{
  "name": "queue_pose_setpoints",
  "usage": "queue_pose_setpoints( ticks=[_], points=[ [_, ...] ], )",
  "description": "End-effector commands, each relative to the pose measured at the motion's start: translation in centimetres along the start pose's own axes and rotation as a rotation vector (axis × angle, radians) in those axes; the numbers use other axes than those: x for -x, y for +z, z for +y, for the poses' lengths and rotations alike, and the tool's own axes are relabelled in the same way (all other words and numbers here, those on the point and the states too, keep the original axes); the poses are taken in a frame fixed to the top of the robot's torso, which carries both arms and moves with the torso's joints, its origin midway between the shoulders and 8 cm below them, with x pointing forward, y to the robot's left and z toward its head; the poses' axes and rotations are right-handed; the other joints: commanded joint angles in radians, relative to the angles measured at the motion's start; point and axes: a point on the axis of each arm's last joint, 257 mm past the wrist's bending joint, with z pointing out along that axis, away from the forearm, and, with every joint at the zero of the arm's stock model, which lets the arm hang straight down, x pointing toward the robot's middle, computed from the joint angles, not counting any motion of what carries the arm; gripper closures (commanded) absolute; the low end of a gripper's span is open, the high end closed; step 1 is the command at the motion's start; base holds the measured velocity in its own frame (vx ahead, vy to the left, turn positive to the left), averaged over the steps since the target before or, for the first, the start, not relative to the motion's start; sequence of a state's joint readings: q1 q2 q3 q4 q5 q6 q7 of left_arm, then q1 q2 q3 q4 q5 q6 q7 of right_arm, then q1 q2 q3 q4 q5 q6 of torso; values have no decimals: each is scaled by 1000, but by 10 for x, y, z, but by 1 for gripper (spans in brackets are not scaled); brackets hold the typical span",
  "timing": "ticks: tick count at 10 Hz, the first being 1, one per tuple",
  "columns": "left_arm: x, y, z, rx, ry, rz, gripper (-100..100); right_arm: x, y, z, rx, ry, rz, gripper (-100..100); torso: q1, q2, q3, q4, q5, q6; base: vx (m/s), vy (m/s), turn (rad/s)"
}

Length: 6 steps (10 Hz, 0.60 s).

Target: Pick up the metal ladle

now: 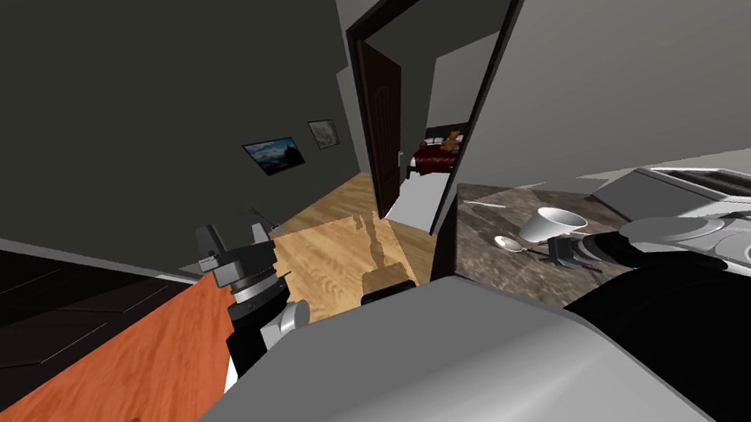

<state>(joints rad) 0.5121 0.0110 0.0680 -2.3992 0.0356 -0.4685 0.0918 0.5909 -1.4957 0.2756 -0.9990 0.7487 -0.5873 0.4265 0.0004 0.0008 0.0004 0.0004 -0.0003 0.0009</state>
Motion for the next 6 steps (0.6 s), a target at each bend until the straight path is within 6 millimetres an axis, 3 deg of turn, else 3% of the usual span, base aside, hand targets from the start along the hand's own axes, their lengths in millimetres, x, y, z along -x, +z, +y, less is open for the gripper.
queue_pose_setpoints(
  ticks=[1, 4, 5, 6],
  points=[
    [0, 0, 0, 0, 0, 0, 0, 0, 0, 0, 0, 0, 0, 100, 0, 0, 0, 0, 0, 0, 0, 0, 0],
    [0, 0, 0, 0, 0, 0, 0, 0, 0, 0, 1, -1, -1, 100, -1, 1, 1, 0, -1, 0, 0, 0, 0],
    [0, 0, 0, 0, 0, 0, 0, 0, 0, 0, 1, 0, -1, 0, -1, 1, 1, 0, 0, 0, 0, 0, 0],
    [0, 0, 0, 0, 0, 0, 0, -7, -2, -3, -2, 15, 7, 100, -1, 1, 1, 0, 0, 0, -58, 12, 159]
  ],
)
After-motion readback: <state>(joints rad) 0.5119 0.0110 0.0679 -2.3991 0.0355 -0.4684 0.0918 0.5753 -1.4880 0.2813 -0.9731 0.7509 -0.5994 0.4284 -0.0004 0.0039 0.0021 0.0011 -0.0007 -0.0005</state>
